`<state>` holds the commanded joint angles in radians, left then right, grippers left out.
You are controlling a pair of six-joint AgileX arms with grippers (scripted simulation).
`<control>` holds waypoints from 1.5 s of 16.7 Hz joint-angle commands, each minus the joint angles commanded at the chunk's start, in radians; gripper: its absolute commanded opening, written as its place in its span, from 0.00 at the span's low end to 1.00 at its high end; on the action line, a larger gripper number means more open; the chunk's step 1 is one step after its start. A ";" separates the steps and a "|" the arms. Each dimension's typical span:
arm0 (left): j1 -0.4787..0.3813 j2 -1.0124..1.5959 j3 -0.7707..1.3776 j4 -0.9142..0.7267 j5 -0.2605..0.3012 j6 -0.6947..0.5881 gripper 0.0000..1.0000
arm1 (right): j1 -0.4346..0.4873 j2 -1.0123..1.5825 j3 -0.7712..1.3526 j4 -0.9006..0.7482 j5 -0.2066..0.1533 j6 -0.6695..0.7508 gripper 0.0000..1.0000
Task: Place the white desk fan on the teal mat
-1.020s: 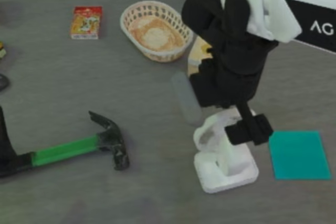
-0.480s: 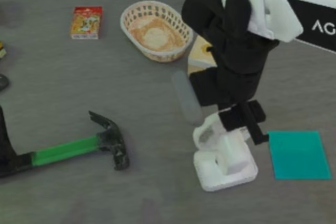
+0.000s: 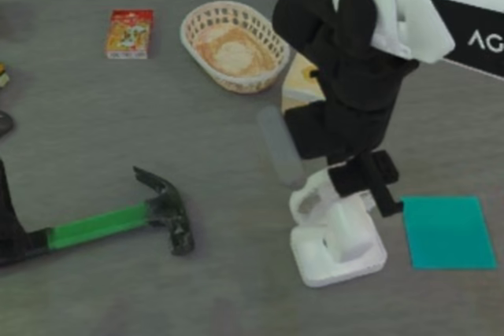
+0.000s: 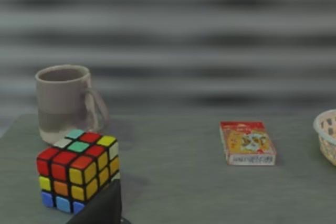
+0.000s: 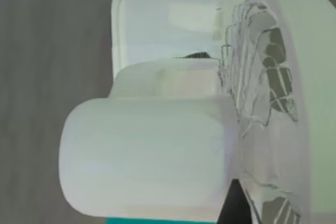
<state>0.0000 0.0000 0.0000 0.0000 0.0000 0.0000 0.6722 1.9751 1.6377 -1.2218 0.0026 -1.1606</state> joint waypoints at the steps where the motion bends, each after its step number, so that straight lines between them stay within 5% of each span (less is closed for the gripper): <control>1: 0.000 0.000 0.000 0.000 0.000 0.000 1.00 | 0.001 0.001 0.004 -0.004 0.000 -0.001 0.00; 8: 0.000 0.000 0.000 0.000 0.000 0.000 1.00 | 0.008 0.002 0.188 -0.188 0.000 -0.002 0.00; 16: 0.000 0.000 0.000 0.000 0.000 0.000 1.00 | 0.005 0.003 0.185 -0.196 0.004 0.048 0.00; 20: 0.000 0.000 0.000 0.000 0.000 0.000 1.00 | -0.001 0.002 0.149 -0.196 0.018 0.242 0.00; 25: 0.000 0.000 0.000 0.000 0.000 0.000 1.00 | -0.030 -0.016 0.085 -0.191 0.040 0.663 0.00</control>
<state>0.0000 0.0000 0.0000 0.0000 0.0000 0.0000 0.6424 1.9591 1.7226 -1.4123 0.0422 -0.4979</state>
